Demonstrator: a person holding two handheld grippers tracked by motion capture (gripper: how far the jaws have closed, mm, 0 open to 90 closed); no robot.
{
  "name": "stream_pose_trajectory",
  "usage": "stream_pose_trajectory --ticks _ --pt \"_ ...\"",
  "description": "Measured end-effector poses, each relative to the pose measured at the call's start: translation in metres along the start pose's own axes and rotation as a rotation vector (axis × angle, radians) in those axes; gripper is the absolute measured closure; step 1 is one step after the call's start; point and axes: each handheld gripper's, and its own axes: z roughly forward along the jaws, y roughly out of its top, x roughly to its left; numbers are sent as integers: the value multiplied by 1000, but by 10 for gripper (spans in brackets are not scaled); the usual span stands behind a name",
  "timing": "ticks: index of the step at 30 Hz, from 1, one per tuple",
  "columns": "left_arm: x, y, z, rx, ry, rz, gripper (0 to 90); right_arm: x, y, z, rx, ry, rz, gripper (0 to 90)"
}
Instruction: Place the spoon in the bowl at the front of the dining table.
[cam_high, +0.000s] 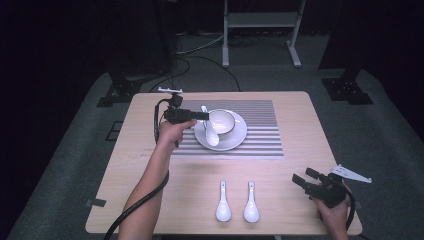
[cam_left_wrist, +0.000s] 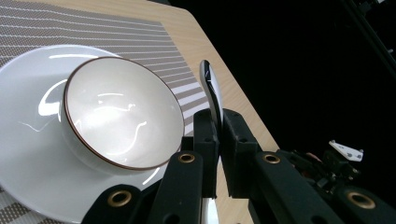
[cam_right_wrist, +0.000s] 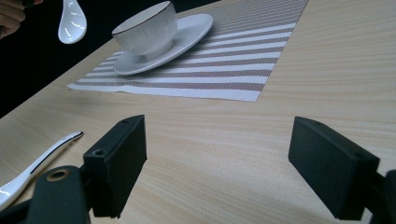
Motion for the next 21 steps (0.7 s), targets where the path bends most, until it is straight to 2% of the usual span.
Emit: stream_pose_trajectory --ticks 11,12,15,21 --pt "11 12 7 -35 26 -34 848 0 0 0 0 4 0 183" --pt "13 13 10 -45 27 -47 848 0 0 0 0 4 -1 183" --pt "17 14 12 -56 21 -60 848 0 0 0 0 4 -1 184" --pt "25 15 17 -79 45 -79 847 0 0 0 0 6 -1 183"
